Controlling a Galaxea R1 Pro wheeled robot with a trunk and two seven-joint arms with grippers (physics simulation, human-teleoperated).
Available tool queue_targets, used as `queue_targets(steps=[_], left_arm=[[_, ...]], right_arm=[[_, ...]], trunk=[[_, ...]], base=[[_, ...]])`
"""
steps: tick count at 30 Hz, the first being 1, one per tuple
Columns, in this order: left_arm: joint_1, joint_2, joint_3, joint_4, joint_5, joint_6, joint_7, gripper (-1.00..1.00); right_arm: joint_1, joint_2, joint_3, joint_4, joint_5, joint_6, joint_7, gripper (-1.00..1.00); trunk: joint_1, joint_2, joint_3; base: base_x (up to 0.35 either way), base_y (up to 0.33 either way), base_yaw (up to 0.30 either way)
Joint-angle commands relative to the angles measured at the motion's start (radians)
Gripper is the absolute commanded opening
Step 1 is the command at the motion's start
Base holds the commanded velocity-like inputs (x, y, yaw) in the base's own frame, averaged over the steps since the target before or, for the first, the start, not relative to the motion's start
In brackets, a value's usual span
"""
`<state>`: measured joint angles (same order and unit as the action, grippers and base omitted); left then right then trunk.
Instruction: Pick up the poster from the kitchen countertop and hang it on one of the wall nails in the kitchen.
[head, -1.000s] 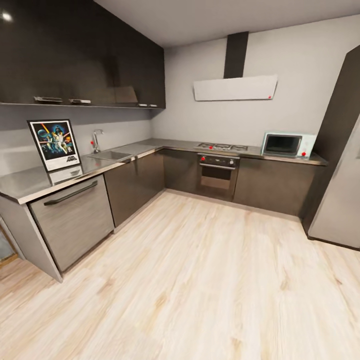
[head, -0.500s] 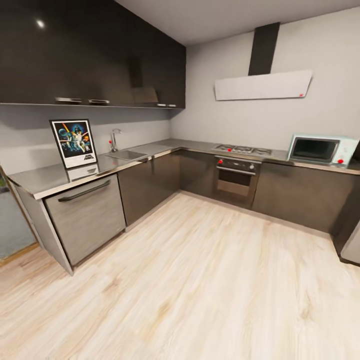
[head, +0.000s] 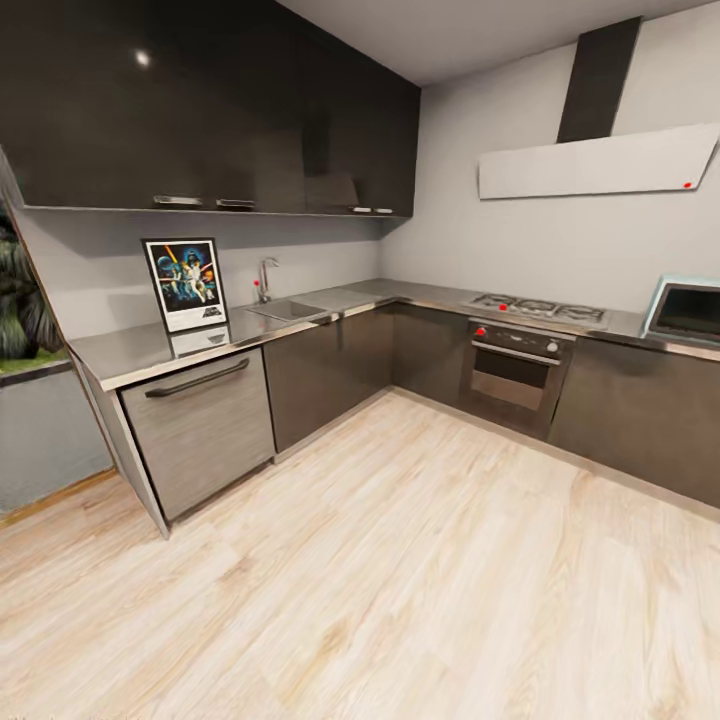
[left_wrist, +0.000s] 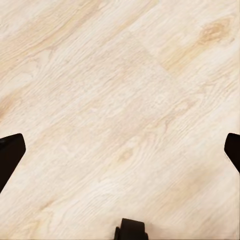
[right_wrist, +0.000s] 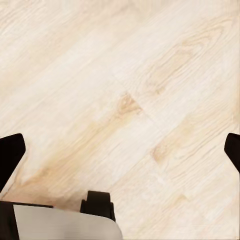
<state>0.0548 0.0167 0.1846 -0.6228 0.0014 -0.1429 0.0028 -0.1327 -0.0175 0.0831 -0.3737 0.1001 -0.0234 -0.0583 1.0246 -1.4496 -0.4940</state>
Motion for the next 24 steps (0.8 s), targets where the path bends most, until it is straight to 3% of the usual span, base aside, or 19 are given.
queue_targets(steps=[1,24], left_arm=[[0.000,0.000,0.001,-0.001,0.000,-0.001,0.000,1.00],[0.000,-0.001,0.003,-0.001,0.000,-0.001,0.000,1.00]], right_arm=[[-0.001,-0.001,0.007,0.001,0.007,-0.001,-0.006,1.00],[-0.001,0.001,0.007,0.001,0.006,-0.001,-0.006,1.00]], trunk=[[0.000,0.000,-0.001],[0.000,0.000,-0.001]], base=[[0.221,-0.278,0.289],[0.231,-0.268,0.289]])
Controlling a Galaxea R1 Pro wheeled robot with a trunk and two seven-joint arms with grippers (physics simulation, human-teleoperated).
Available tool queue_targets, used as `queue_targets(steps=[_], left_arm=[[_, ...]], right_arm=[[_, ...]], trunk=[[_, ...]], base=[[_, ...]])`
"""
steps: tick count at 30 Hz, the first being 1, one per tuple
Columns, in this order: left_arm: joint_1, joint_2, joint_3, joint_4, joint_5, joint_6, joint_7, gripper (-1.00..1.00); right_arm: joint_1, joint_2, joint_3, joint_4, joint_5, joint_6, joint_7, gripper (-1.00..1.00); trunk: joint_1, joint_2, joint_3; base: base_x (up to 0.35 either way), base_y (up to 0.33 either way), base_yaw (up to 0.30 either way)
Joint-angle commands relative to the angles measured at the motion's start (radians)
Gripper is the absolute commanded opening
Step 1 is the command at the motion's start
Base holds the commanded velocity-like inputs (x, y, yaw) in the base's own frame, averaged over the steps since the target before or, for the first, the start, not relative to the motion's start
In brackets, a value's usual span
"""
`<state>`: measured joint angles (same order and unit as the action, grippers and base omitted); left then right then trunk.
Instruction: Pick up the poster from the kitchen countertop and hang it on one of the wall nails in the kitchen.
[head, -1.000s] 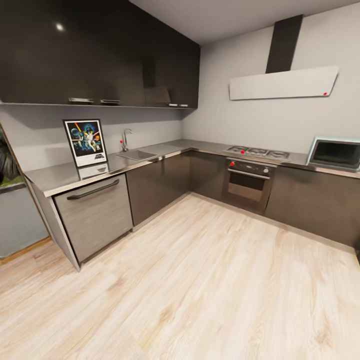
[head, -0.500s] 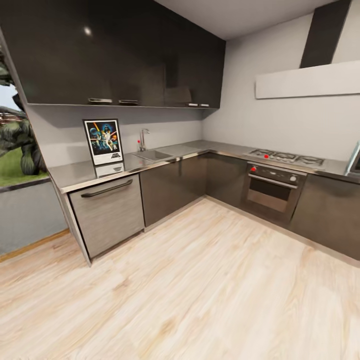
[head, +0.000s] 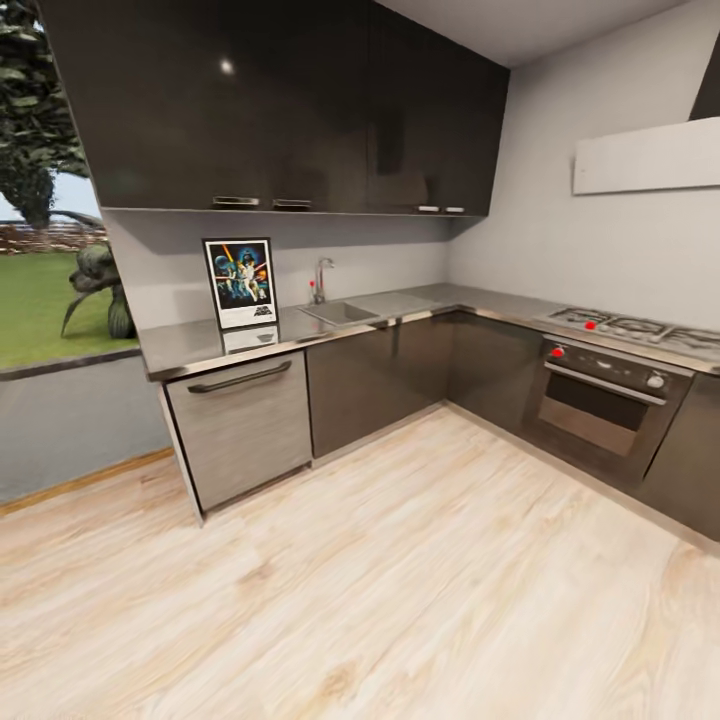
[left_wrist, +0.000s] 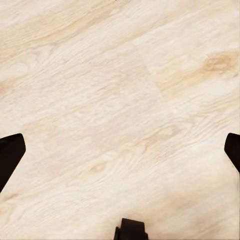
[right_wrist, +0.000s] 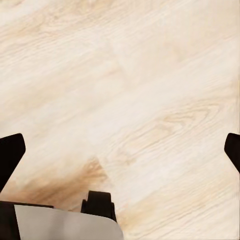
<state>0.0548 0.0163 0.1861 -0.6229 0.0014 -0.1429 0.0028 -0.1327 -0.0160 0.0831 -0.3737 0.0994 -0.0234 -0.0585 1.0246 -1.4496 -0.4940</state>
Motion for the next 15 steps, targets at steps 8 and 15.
queue_targets(steps=[8,15], left_arm=[[0.000,0.000,0.001,-0.001,0.000,-0.001,0.000,1.00],[0.000,-0.001,0.001,-0.001,0.000,-0.001,0.000,1.00]], right_arm=[[-0.001,-0.001,0.007,0.001,0.007,-0.001,-0.006,1.00],[-0.001,-0.001,0.007,0.002,0.008,-0.043,-0.006,1.00]], trunk=[[0.000,0.000,-0.001],[0.000,0.000,-0.001]], base=[[0.236,-0.264,0.289],[0.232,-0.267,0.289]])
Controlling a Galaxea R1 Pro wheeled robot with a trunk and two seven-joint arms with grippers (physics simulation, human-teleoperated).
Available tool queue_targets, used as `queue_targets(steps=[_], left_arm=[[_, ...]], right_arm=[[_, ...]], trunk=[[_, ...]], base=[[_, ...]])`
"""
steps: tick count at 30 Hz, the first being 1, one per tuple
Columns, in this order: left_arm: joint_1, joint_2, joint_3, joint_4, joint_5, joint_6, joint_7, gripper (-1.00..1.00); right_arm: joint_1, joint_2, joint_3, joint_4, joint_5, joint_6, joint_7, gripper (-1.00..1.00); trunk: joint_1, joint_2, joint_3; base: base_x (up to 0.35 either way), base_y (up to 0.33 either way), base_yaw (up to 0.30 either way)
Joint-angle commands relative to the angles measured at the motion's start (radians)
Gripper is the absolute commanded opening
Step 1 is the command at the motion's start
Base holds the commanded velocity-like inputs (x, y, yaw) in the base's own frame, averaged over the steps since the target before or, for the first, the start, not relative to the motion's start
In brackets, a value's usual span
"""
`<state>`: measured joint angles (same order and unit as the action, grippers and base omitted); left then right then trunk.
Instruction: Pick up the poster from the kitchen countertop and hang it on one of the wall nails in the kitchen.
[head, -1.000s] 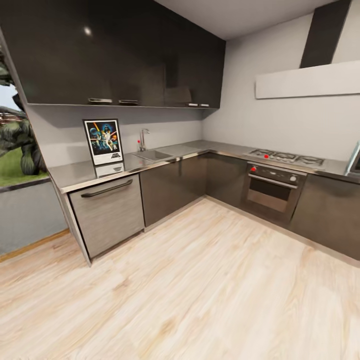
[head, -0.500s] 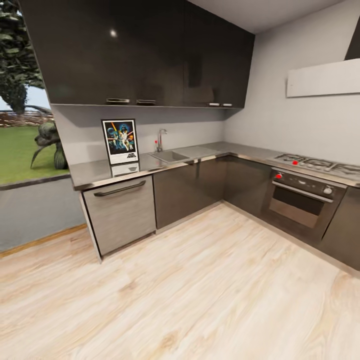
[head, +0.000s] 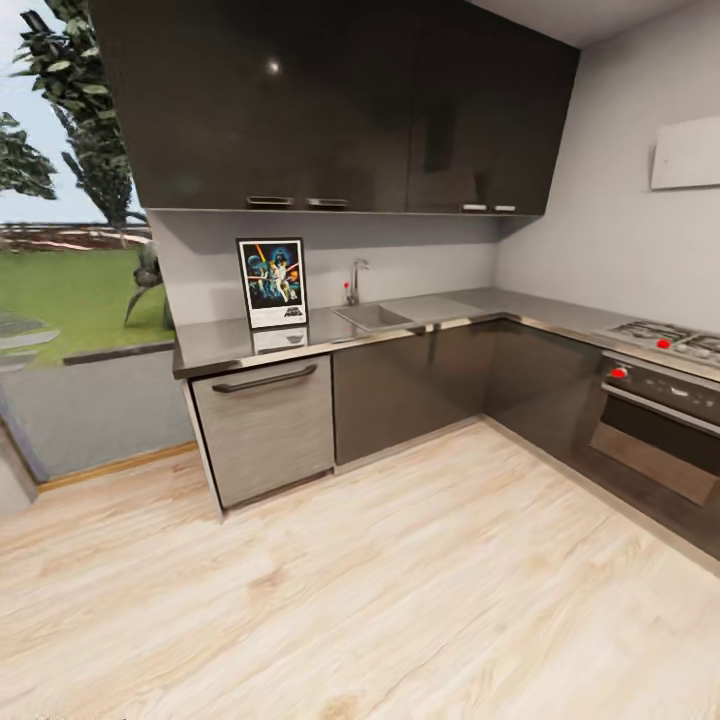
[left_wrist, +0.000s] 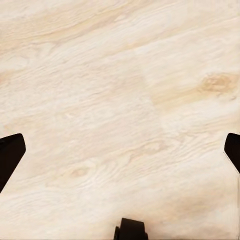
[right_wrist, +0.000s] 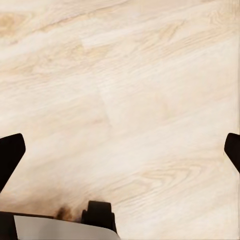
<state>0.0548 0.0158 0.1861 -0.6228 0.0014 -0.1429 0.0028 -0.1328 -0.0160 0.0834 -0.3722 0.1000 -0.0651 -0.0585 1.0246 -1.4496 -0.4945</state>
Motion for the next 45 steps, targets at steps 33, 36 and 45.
queue_targets(steps=[33,36,45], left_arm=[[0.000,0.000,0.001,-0.001,0.000,-0.001,0.000,1.00],[0.000,0.000,0.001,-0.001,0.000,-0.001,0.001,1.00],[0.000,0.000,0.001,-0.001,0.000,0.000,0.002,1.00]], right_arm=[[-0.001,-0.001,0.007,0.002,0.007,-0.012,-0.006,1.00],[-0.001,-0.001,0.007,0.002,0.007,-0.013,-0.006,1.00],[-0.001,-0.001,0.007,0.002,0.007,-0.013,-0.006,1.00]], trunk=[[0.000,0.000,-0.015],[0.000,0.000,-0.017],[0.000,0.000,-0.021]], base=[[0.129,-0.306,0.282],[0.001,-0.335,0.281],[0.000,-0.336,0.281]])
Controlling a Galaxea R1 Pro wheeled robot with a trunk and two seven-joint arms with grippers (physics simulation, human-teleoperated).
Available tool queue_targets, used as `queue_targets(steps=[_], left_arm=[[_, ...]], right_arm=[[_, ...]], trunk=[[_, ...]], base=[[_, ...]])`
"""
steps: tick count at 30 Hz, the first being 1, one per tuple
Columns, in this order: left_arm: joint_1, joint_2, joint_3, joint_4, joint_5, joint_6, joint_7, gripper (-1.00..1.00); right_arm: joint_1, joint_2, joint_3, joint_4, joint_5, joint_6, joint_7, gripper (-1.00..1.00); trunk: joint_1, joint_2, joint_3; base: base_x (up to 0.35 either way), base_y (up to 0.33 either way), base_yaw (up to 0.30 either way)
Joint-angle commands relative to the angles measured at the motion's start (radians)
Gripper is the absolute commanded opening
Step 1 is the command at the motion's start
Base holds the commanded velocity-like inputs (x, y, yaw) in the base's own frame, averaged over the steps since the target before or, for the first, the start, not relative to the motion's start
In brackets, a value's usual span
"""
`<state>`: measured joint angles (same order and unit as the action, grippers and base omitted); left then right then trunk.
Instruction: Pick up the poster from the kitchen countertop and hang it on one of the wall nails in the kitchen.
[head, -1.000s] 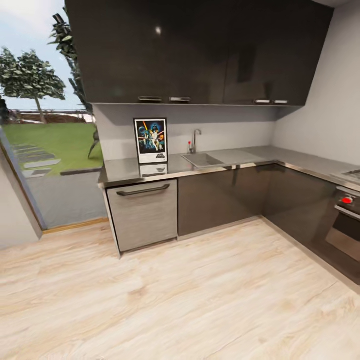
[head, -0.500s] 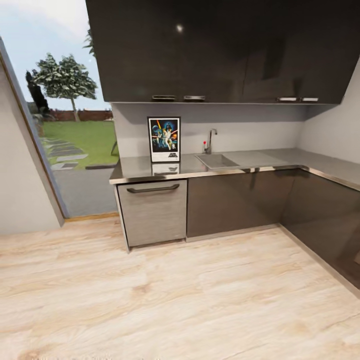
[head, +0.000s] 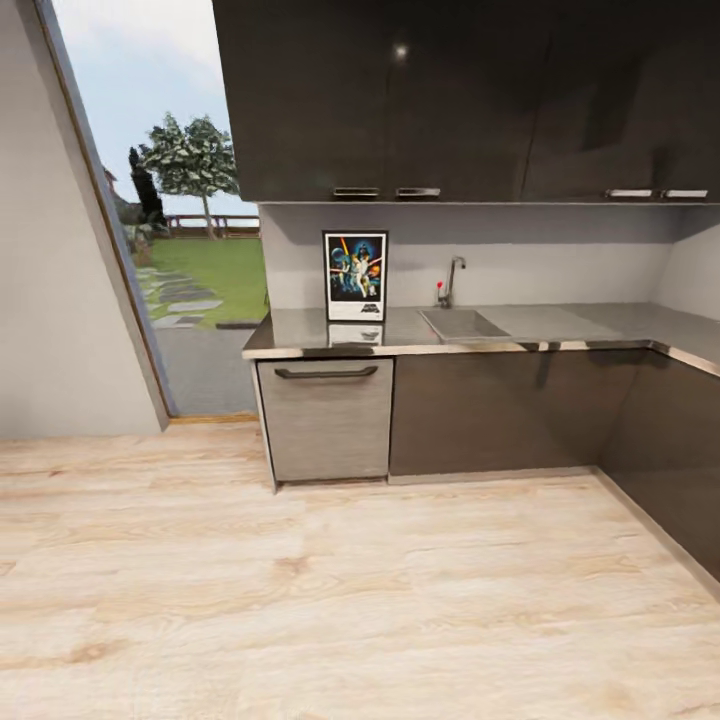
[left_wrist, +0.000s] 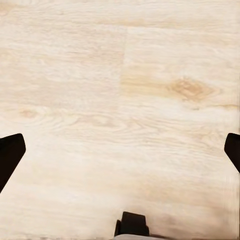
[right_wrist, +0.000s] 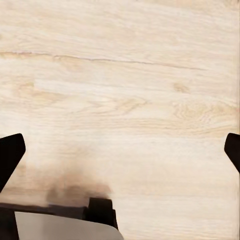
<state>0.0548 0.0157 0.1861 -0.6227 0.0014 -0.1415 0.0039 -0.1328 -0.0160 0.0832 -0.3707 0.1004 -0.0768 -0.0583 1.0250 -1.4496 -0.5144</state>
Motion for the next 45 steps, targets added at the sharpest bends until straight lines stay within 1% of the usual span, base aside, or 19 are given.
queue_targets(steps=[1,11,15,19,24,25,31,38,45], left_arm=[[0.000,0.000,0.001,-0.002,0.000,-0.001,0.000,1.00],[0.000,0.000,0.001,-0.002,0.000,-0.001,0.001,1.00],[0.000,0.000,0.001,-0.002,0.000,-0.001,0.001,1.00],[0.000,0.000,0.001,-0.002,-0.001,-0.001,0.001,1.00],[0.000,0.000,0.001,-0.002,-0.001,0.000,0.001,1.00],[0.000,0.000,0.001,-0.002,-0.001,0.000,0.000,1.00],[0.000,0.000,0.001,-0.002,-0.001,0.000,-0.001,1.00],[0.000,0.000,0.001,-0.002,0.000,0.002,-0.001,1.00],[0.000,0.000,0.001,-0.003,0.000,0.001,-0.002,1.00]], right_arm=[[-0.001,-0.001,0.007,0.001,0.007,-0.001,-0.006,1.00],[-0.001,-0.001,0.007,0.001,0.007,-0.001,-0.006,1.00],[-0.001,-0.001,0.007,0.001,0.007,-0.001,-0.006,1.00],[-0.001,-0.003,0.006,0.001,0.006,-0.002,-0.006,1.00],[-0.001,-0.015,0.003,0.001,-0.002,-0.005,-0.001,1.00],[-0.001,-0.021,0.003,0.001,-0.003,-0.016,-0.001,1.00],[-0.001,-0.026,0.003,0.003,-0.004,-0.064,0.000,1.00],[-0.001,-0.027,0.001,0.003,-0.005,-0.068,0.000,1.00],[-0.001,-0.026,0.002,0.001,-0.004,-0.070,-0.001,1.00]], trunk=[[0.000,0.000,-0.001],[0.000,0.000,-0.006],[0.000,0.000,-0.007],[0.000,0.000,-0.007],[0.000,0.000,-0.007],[0.000,0.000,-0.007],[0.000,0.000,-0.007],[0.000,0.000,-0.007],[0.000,0.000,-0.007]], base=[[0.000,-0.336,0.281],[0.000,-0.336,0.279],[0.000,-0.336,0.162],[0.000,-0.336,0.049],[0.003,-0.336,0.010],[0.051,-0.336,0.002],[0.094,-0.332,0.001],[0.222,-0.245,0.000],[0.320,-0.048,0.000]])
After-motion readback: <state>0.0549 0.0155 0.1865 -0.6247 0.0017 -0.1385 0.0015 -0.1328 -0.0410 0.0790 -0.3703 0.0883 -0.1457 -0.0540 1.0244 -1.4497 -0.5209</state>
